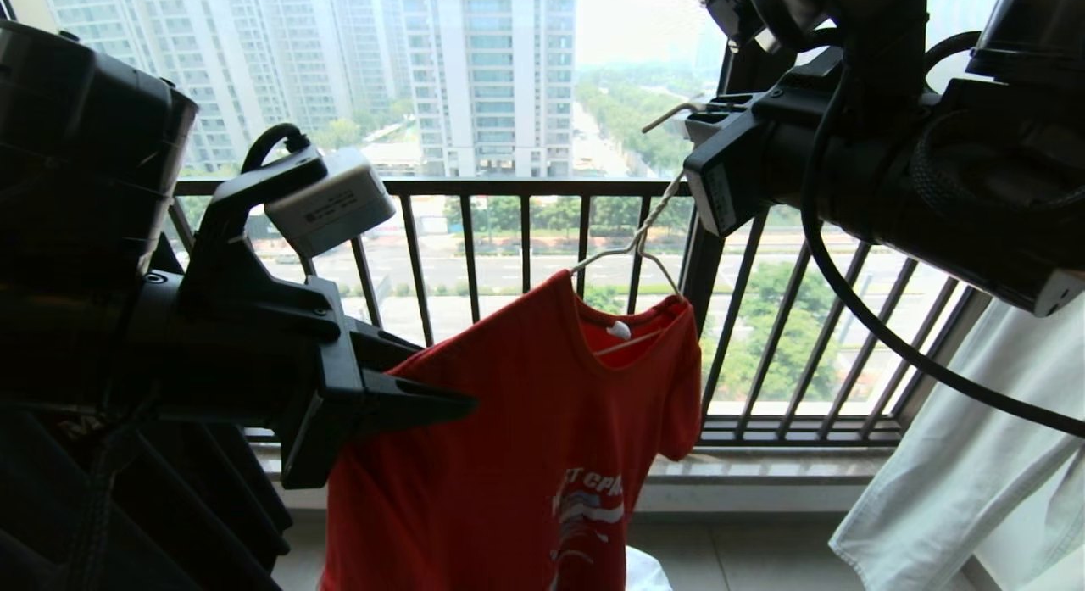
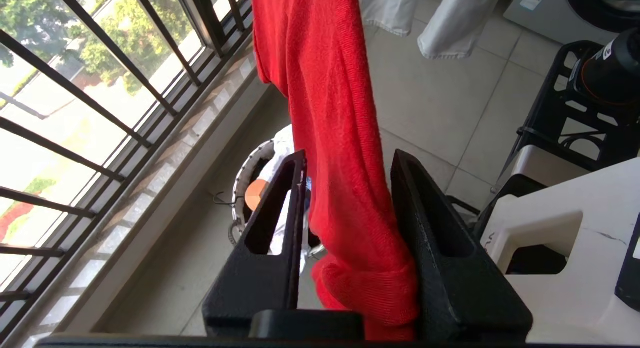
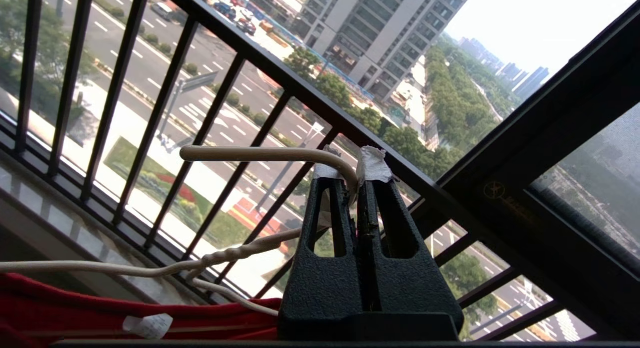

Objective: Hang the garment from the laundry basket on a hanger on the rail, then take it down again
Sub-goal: Hang the clothes rack on the clothesline

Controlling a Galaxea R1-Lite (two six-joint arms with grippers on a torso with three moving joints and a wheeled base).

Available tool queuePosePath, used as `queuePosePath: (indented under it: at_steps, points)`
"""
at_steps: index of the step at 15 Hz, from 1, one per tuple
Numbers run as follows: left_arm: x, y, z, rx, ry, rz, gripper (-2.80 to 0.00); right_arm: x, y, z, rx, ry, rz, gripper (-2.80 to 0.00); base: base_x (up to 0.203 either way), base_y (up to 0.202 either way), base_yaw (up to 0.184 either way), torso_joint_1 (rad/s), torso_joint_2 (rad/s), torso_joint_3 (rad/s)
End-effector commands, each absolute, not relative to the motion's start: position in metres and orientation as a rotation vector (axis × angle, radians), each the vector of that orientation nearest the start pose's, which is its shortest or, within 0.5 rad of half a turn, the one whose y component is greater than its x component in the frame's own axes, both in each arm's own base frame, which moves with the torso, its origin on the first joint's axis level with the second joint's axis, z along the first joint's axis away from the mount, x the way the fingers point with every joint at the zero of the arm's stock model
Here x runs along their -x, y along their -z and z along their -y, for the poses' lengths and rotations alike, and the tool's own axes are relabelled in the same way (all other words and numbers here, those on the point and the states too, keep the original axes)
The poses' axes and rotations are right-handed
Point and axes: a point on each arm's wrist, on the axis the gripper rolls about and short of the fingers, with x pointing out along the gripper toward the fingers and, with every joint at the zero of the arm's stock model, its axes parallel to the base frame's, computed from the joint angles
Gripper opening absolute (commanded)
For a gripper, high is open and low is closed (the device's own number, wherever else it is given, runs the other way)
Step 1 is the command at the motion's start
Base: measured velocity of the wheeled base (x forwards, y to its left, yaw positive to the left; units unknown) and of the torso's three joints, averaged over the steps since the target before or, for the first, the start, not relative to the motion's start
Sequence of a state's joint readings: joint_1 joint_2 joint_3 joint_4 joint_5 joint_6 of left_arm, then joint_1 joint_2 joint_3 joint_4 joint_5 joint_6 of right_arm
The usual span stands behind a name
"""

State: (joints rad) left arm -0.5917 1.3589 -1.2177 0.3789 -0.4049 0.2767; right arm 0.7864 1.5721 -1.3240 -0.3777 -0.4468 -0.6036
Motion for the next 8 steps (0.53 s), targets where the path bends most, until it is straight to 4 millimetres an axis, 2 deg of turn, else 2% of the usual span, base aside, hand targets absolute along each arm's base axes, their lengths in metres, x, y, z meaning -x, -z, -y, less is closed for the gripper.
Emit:
queuePosePath:
  at_steps: [1, 8]
  points:
    - [-0.1662, -0.2943, 0.1229, -0.3, 1.046, -0.397, -2.8, -0.2113, -0.3437, -0.1982, 0.524, -0.292, 0.207, -2.8, 0.0, 0.0, 0.0, 0.0, 0.0, 0.0]
    - [-0.1596, -0.2995, 0.1188, -0.297, 1.046, -0.37, -2.8, -0.2134, -0.3433, -0.1994, 0.529, -0.285, 0.204, -2.8, 0.0, 0.0, 0.0, 0.0, 0.0, 0.0]
